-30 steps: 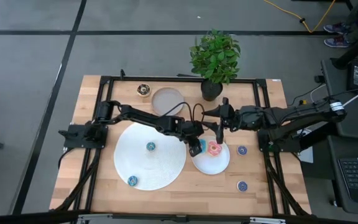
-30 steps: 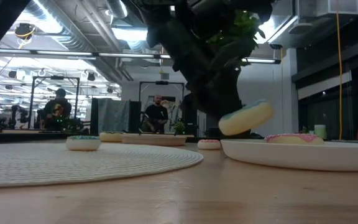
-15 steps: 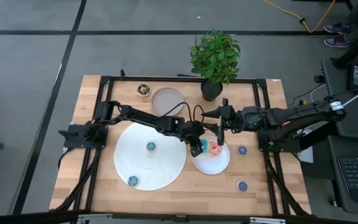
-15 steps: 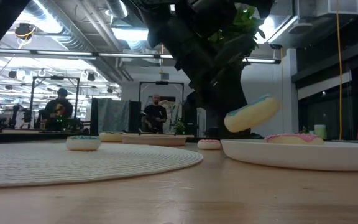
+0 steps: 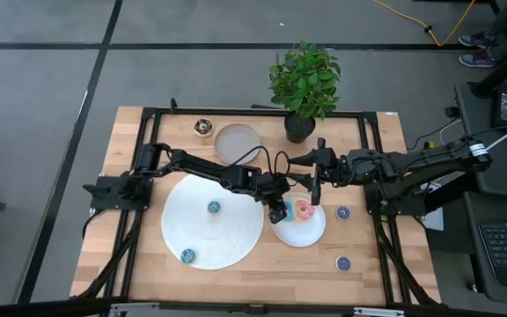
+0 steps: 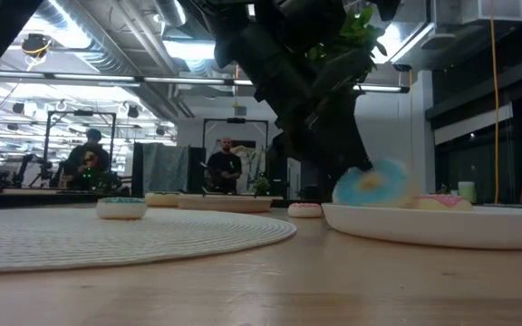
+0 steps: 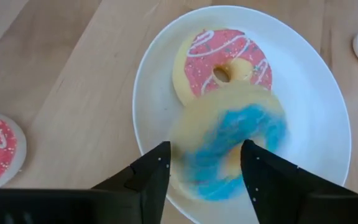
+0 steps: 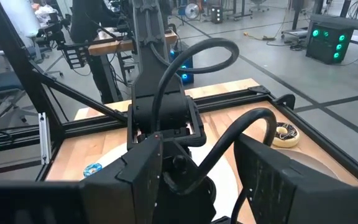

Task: Pick & Place donuts
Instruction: Put the large blue donut on the white plate, then put the bottom small purple donut on the brown plate

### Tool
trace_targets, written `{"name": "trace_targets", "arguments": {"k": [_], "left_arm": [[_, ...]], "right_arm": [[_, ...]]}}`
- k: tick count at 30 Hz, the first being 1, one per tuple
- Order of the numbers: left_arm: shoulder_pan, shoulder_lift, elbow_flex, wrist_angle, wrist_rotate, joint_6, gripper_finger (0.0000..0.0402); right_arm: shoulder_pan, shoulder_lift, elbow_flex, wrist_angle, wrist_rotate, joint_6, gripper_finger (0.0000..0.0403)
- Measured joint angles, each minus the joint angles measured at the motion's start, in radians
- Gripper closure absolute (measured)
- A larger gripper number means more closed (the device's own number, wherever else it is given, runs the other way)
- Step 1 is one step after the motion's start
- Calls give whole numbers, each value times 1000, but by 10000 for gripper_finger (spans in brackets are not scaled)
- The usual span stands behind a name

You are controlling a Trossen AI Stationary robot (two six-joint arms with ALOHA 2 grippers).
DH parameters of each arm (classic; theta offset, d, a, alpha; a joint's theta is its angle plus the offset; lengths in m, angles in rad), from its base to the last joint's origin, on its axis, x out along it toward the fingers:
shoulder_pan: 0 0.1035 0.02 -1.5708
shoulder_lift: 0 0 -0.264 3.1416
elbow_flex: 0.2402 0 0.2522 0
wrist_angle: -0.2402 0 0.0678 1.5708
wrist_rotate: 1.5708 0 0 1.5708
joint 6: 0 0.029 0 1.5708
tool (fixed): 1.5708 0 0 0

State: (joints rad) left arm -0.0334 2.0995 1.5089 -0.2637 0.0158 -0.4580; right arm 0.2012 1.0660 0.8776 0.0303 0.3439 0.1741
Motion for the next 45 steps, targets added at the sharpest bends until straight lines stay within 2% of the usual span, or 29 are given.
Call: {"name": "trace_targets", "arguments": {"k": [7, 17, 26, 35, 45], "left_arm": [[5, -1, 0, 2, 1, -25, 189], [7, -38, -2, -33, -2, -62, 200], [0, -106, -1, -111, -112, -63, 206], [-1, -204, -2, -310, -243, -70, 206], [-40, -305, -2, -482, -334, -79, 206]], "right_arm": [[0, 0, 0, 0, 6, 0, 206], [0, -12, 0, -4, 6, 0, 206], [20, -29, 2, -65, -1, 5, 206], [37, -45, 2, -159, -1, 80, 206], [91, -67, 2, -342, -146, 314, 205]]}}
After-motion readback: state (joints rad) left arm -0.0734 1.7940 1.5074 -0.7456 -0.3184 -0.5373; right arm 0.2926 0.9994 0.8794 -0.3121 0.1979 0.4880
